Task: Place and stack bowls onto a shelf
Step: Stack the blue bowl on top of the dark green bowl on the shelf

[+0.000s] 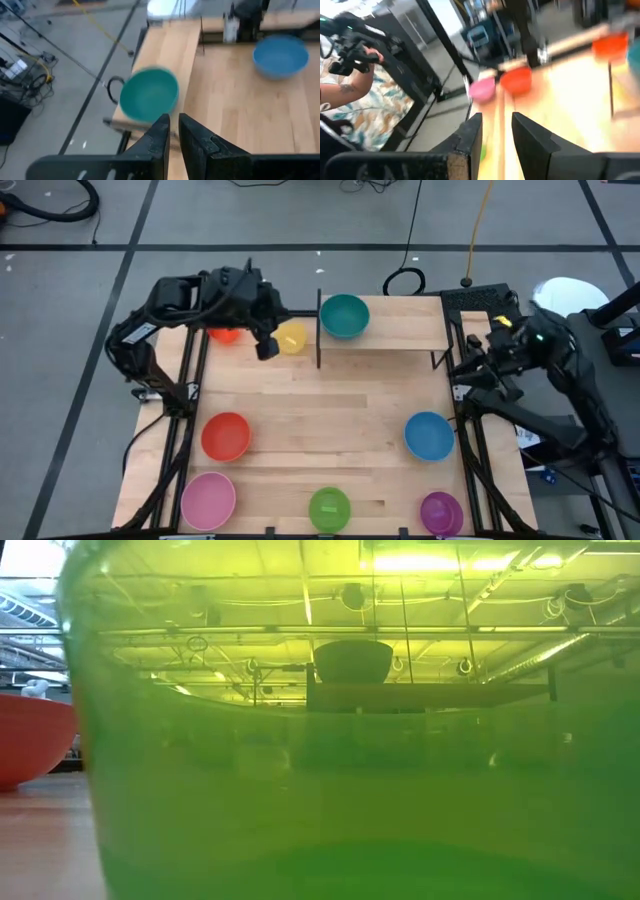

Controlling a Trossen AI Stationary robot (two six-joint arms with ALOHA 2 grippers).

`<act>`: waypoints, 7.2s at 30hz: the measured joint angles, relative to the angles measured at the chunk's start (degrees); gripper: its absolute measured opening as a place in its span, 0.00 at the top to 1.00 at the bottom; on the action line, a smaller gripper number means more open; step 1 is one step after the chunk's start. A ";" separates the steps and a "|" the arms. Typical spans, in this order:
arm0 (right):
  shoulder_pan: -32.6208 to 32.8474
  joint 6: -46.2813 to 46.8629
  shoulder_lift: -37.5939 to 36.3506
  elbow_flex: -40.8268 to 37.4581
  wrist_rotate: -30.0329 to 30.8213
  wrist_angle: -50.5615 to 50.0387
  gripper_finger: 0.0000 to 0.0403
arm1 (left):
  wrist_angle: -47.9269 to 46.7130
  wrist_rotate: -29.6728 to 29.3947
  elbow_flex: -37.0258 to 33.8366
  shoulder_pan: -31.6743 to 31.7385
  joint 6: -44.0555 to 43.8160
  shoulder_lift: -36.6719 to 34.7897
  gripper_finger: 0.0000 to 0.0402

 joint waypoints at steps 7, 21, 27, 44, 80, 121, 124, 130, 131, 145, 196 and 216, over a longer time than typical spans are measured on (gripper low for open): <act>0.06 -10.48 8.64 6.11 4.05 -21.46 0.76 | -6.12 -0.84 0.04 -1.05 -2.26 -1.83 0.88; 8.17 -11.83 13.08 6.69 21.57 -36.96 0.76 | -14.03 -5.34 -0.09 -1.02 -6.51 -8.34 0.88; 13.70 -4.40 14.02 6.69 22.61 -36.37 0.76 | -13.99 -5.34 -0.12 -1.04 -7.34 -11.13 0.88; 38.86 3.61 29.57 6.66 22.56 -32.33 0.85 | -13.99 -5.33 -0.13 -1.02 -6.44 -16.49 0.88; 56.87 32.09 41.97 -19.92 24.60 7.65 0.85 | -14.01 -5.30 -0.13 -1.02 -1.46 -18.48 0.88; 57.39 38.62 42.00 -24.13 34.83 15.39 0.85 | -14.01 -5.27 -0.13 -1.02 -1.68 -18.44 0.88; 57.39 39.38 42.00 -24.15 34.64 15.71 0.85 | -14.01 -5.27 -0.13 -1.02 -1.64 -18.44 0.88; 57.41 41.35 41.59 -24.13 31.30 20.30 0.85 | -14.01 -5.27 -0.13 -1.02 -1.44 -18.44 0.88; 57.43 41.11 41.52 -24.13 31.15 21.25 0.85 | -14.01 -5.27 -0.13 -1.02 -1.44 -18.44 0.88; 58.31 45.43 41.43 -24.13 30.29 22.50 0.85 | -14.01 -5.27 -0.13 -1.02 -1.88 -18.44 0.88; 63.43 46.12 40.62 -24.13 30.70 24.16 1.00 | -13.97 -5.27 -0.13 -1.02 -2.99 -18.33 0.88; 63.08 37.59 40.67 -24.13 21.25 27.84 0.83 | -13.97 -5.27 -0.13 -1.02 -3.32 -18.33 0.88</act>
